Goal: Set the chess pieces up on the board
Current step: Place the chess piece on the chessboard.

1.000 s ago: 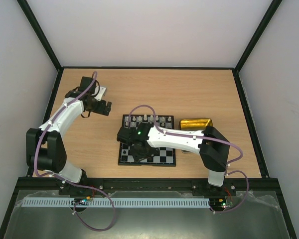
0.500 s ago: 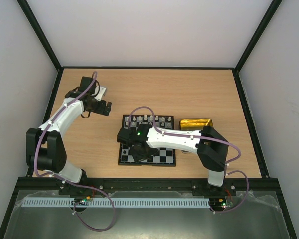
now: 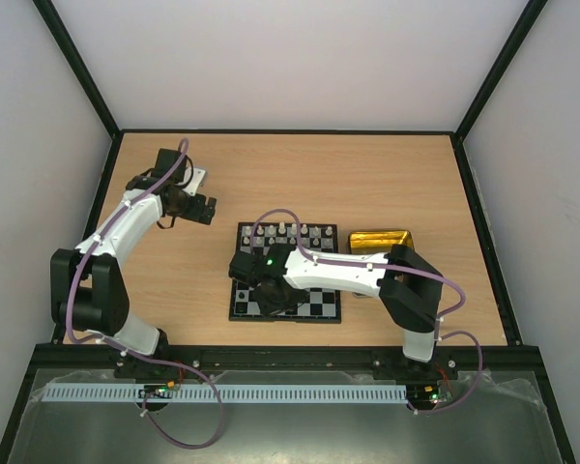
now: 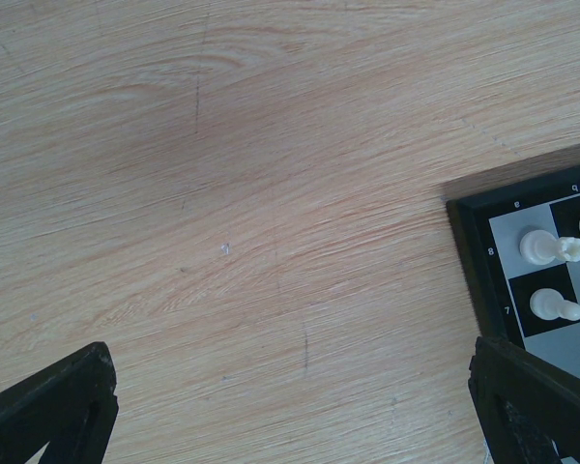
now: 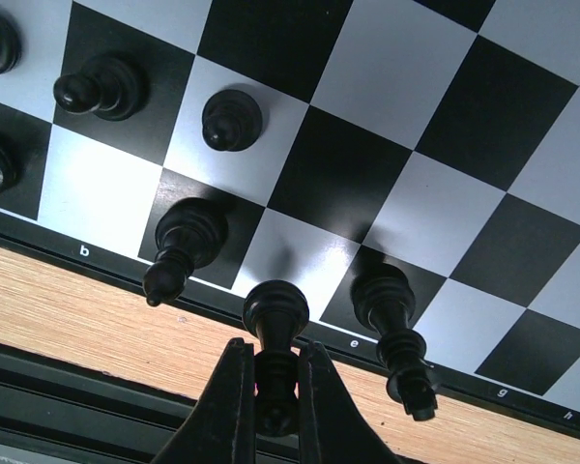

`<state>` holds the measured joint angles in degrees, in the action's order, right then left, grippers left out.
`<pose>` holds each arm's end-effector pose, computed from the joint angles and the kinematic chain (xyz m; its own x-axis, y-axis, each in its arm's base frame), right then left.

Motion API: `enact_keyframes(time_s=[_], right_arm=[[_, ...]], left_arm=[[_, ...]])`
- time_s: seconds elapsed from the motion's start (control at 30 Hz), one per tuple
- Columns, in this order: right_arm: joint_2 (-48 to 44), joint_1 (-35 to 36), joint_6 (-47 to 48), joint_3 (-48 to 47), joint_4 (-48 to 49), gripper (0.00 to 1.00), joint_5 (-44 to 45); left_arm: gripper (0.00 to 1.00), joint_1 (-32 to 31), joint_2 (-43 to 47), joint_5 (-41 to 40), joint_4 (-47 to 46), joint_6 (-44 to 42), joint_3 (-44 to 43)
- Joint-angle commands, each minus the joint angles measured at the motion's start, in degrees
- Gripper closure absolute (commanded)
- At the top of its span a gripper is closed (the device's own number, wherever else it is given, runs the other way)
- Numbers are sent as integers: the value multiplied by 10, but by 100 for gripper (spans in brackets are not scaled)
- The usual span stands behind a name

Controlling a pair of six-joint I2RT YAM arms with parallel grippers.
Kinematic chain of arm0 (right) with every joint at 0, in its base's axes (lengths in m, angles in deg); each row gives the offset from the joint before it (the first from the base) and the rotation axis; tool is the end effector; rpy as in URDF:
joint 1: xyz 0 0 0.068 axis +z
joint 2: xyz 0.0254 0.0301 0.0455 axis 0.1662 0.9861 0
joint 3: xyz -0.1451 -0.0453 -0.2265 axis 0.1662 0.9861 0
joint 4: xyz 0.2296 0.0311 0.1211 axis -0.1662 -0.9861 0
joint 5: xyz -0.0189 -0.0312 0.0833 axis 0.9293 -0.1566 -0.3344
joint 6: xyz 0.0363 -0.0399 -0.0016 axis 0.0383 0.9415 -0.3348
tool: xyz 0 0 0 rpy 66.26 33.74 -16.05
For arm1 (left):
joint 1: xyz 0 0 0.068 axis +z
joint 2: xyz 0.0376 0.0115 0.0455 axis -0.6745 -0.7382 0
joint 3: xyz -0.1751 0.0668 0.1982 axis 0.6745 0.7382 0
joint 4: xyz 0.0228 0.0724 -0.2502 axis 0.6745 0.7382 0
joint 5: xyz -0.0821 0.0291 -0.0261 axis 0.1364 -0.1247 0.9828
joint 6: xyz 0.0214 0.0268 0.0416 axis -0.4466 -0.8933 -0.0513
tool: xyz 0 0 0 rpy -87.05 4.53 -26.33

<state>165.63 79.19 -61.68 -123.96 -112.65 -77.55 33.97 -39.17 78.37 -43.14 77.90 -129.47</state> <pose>0.1179 0.3324 0.2013 -0.9140 -0.4046 0.0307 -0.3934 0.9021 0.1773 0.3159 -0.0498 0.2545 -0.8054 0.2318 -0.5456 0.2798 0.9600 -0.0051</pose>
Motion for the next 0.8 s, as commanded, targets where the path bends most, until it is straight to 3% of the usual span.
enact_keyframes(time_s=[0.0, 0.53, 0.77], right_arm=[[3, -2, -8, 6, 4, 98, 2], [15, -9, -2, 0, -2, 98, -2], [18, -14, 3, -2, -3, 91, -4]], left_arm=[[1, -3, 7, 7, -2, -1, 5], [1, -2, -2, 10, -3, -2, 1], [1, -3, -5, 10, -3, -2, -1]])
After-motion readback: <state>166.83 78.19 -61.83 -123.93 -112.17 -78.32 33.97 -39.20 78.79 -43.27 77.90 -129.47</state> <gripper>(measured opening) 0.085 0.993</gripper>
